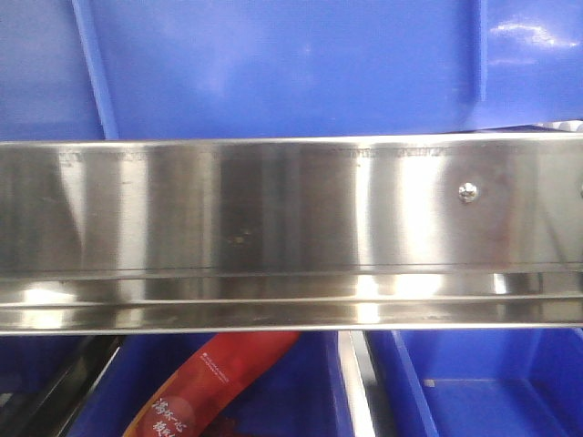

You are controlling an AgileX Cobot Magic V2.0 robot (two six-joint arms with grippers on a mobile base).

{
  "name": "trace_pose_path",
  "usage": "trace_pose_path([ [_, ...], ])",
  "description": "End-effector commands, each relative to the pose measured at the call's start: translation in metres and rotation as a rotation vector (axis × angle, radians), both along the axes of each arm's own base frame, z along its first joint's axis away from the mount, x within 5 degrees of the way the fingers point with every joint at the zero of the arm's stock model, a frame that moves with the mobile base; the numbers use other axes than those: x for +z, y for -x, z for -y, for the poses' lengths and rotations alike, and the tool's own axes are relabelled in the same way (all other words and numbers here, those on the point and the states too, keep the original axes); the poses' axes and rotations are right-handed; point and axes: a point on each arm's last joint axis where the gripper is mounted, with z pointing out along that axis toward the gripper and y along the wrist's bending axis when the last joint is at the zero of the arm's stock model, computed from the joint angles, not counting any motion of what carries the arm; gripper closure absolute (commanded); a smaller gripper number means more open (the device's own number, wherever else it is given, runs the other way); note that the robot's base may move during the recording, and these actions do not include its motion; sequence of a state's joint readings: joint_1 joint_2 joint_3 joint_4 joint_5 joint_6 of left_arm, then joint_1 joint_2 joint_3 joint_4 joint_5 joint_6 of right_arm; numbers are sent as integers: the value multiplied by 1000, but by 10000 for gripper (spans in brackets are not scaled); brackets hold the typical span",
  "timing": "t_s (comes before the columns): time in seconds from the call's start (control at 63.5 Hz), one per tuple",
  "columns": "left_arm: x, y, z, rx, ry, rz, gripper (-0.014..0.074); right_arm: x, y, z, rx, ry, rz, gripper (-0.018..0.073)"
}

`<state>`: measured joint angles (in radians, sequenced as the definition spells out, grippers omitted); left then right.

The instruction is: Move blue bin to conveyor side

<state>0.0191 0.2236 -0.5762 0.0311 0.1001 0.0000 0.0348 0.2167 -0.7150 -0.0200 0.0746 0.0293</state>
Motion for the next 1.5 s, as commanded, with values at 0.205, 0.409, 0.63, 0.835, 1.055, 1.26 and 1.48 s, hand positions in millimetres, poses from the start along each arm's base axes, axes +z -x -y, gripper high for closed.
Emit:
trace_pose_path([
  [0.205, 60, -70, -2, 8, 17, -470, 604, 64, -72, -1, -21, 19, -696, 629],
  [0.409, 72, -119, -1, -9, 41, -567, 604, 81, -114, -2, -17, 19, -860, 629],
  [0.63, 56, -156, -1, -21, 63, -646, 604, 81, -137, -4, 0, 10, -840, 629],
  [0.835, 50, -176, 1, -43, 100, -698, 604, 76, -161, -8, 34, -12, -883, 629],
  [1.055, 58, -209, 4, -74, 138, -801, 604, 76, -197, -28, 120, 34, -1010, 629],
  [1.26, 62, -241, 5, -84, 143, -890, 604, 71, -229, -45, 73, 98, -1113, 629],
  [1.48, 62, -258, 6, -96, 157, -905, 604, 76, -260, -59, 84, 115, -1183, 629],
])
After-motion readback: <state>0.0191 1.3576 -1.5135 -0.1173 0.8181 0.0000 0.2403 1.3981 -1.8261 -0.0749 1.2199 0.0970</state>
